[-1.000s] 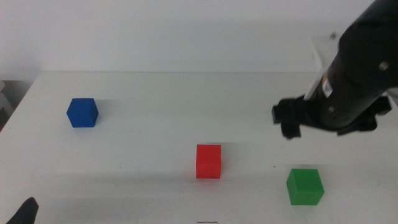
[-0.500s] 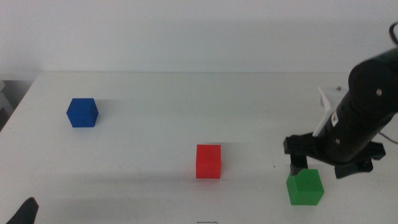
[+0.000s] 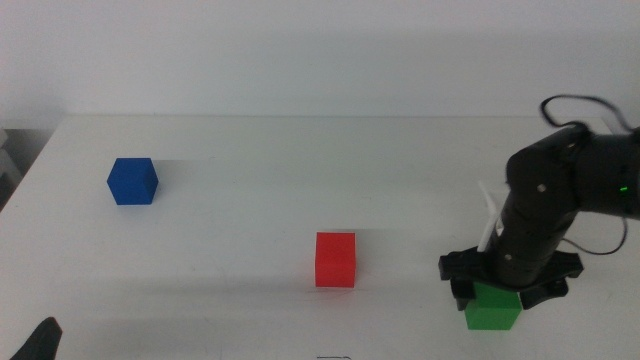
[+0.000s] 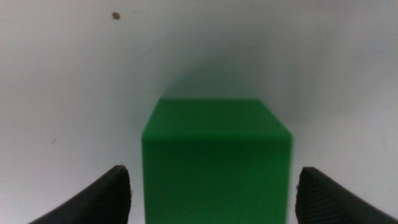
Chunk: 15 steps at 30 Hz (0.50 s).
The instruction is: Stack red cubes first, then green, then blue cubes in a specific spot.
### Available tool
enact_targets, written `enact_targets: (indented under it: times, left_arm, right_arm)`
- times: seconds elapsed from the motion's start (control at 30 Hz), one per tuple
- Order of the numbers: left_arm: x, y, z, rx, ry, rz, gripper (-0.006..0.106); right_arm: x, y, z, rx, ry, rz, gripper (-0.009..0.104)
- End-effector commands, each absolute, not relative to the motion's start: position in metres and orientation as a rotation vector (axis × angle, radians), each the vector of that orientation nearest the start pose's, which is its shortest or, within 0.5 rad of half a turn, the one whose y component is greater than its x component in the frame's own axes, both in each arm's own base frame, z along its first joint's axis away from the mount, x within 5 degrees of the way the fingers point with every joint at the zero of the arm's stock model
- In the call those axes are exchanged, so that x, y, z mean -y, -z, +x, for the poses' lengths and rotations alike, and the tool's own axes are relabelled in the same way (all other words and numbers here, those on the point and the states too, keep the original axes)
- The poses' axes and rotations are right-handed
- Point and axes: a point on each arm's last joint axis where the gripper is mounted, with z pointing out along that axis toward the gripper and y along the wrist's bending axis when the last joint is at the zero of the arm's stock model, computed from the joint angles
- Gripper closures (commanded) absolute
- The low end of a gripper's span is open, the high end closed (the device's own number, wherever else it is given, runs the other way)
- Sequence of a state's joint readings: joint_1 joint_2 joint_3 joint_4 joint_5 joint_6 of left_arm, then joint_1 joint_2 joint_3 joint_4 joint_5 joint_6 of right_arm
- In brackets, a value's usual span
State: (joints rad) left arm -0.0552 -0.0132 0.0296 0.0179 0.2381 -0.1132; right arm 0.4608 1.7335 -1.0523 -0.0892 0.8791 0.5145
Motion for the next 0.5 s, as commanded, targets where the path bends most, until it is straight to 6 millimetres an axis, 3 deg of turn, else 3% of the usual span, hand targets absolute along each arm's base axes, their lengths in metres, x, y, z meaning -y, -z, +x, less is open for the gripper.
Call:
enact_targets:
  times: [0.0,0.1,0.23,0.27,0.47]
  left_arm:
    - [0.003,-0.191,0.055,-1.642,0.126,-0.047,0.010]
    - [0.003,-0.191,0.055,-1.642,0.126,-0.047,0.010]
    - [0.003,-0.191,0.055,-1.642,0.126,-0.047,0.010]
    - [0.003,-0.191,0.055,-1.642,0.126,-0.047,0.010]
    - [0.003,-0.191,0.055,-1.642,0.126,-0.047,0.010]
  right_arm:
    - [-0.133,-0.190,0.291,-2.956,0.010,-0.035,0.028]
    - [-0.135,-0.184,0.294,-2.959,0.010,-0.045,0.041]
    - [-0.136,-0.199,0.290,-2.938,-0.021,-0.008,0.090]
    - [-0.138,-0.207,0.290,-2.916,-0.032,-0.013,0.097]
    - [-0.164,-0.280,0.291,-2.854,-0.063,0.016,0.096]
